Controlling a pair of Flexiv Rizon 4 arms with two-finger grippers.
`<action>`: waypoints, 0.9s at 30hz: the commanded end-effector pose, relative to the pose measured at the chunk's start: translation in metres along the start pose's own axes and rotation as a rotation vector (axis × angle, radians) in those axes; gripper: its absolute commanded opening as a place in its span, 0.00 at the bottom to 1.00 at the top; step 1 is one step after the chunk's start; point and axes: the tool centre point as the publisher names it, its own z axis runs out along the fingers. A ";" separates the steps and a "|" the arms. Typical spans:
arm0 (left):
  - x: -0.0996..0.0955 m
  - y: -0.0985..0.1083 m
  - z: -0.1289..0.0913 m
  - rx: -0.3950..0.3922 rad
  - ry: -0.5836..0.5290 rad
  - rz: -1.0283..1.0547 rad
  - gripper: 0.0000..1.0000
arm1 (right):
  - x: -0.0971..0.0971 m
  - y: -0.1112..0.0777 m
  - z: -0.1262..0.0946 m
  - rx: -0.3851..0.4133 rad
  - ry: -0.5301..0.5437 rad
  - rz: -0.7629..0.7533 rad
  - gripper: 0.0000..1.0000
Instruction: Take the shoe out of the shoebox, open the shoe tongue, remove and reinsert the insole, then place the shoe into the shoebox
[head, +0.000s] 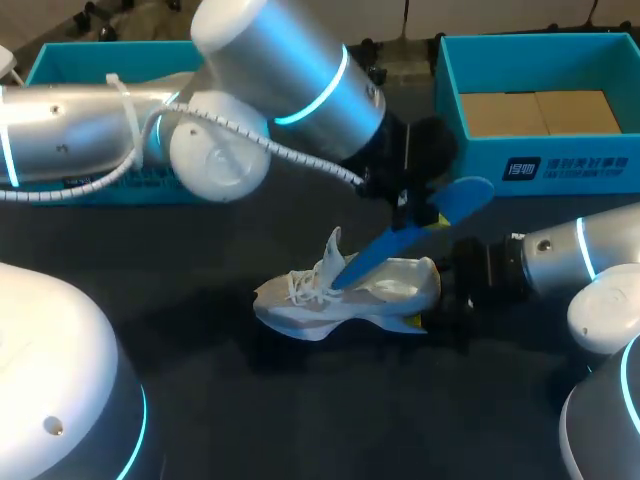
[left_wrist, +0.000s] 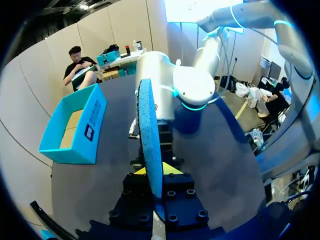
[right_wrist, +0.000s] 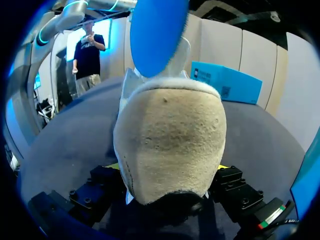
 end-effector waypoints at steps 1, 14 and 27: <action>-0.004 -0.011 -0.014 -0.002 0.037 -0.013 0.00 | 0.001 0.000 0.001 0.004 -0.002 0.000 0.00; -0.003 -0.048 -0.044 0.112 0.094 -0.081 0.00 | 0.001 0.000 0.001 0.004 -0.002 0.000 0.00; -0.002 -0.083 -0.065 0.238 0.152 -0.159 0.00 | 0.001 0.000 0.001 0.004 -0.002 0.000 0.00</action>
